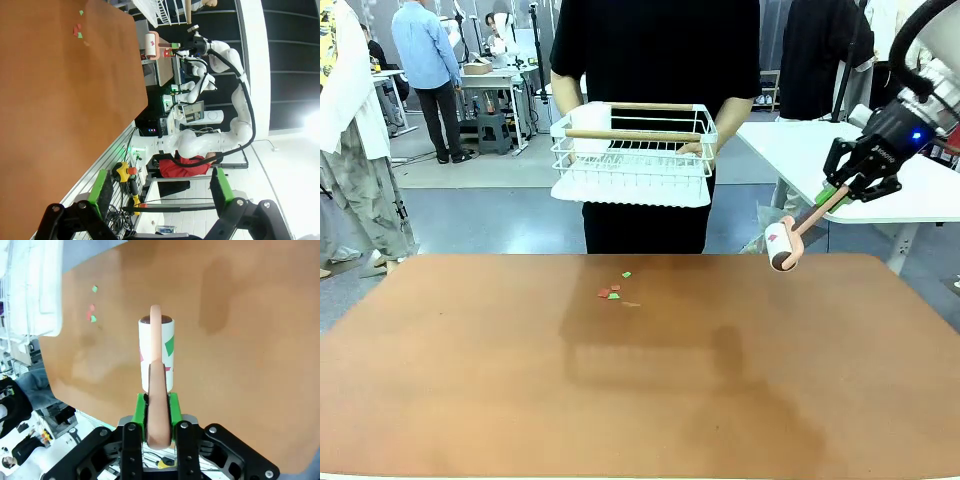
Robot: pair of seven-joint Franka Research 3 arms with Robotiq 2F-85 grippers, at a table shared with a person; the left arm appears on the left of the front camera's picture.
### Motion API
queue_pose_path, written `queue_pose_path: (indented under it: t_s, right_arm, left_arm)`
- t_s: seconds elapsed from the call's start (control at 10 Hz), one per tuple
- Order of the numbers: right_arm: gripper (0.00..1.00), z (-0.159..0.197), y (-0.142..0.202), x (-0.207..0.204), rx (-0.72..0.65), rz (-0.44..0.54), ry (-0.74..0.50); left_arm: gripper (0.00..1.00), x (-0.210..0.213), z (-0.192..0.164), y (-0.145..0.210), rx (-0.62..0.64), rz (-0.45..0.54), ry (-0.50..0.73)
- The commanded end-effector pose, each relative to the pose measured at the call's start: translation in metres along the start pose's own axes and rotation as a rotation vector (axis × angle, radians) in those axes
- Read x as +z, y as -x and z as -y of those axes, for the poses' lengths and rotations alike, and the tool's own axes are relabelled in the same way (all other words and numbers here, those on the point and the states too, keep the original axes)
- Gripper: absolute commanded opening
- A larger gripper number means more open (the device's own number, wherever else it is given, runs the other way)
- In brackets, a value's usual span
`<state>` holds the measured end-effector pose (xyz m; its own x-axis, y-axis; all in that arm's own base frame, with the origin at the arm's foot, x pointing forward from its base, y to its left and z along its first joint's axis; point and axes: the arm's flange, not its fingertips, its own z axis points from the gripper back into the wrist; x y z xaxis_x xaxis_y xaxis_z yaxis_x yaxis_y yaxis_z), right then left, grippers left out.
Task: Clean the table.
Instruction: Clean the table with the Lint Roller when the human lifts the Dish drying rack.
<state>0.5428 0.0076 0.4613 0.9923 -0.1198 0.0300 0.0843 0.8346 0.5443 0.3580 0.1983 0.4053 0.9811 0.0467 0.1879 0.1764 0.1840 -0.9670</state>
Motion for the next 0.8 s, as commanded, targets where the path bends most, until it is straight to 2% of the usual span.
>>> queue_pose_path:
  t_s: [0.0, 0.1, 0.4, 0.5, 0.7]
  right_arm:
    - [0.22, 0.000, -0.021, 0.004, -0.083, -0.025, 0.044]
    - [0.22, 0.000, 0.000, 0.000, 0.000, 0.000, 0.000]
    - [0.22, 0.000, 0.000, 0.000, 0.000, 0.000, 0.000]
    - [0.22, 0.003, -0.012, -0.003, -0.019, -0.009, 0.014]
    - [0.22, 0.009, -0.054, -0.032, 0.128, -0.069, -0.041]
  left_arm:
    - [1.00, 0.002, 0.000, 0.002, -0.002, 0.001, 0.002]
    - [1.00, 0.002, 0.000, 0.002, -0.002, 0.001, 0.002]
    - [1.00, 0.002, 0.000, 0.002, -0.002, 0.001, 0.002]
    - [1.00, 0.002, 0.000, 0.002, -0.002, 0.001, 0.002]
    - [1.00, 0.002, 0.000, 0.002, -0.002, 0.001, 0.002]
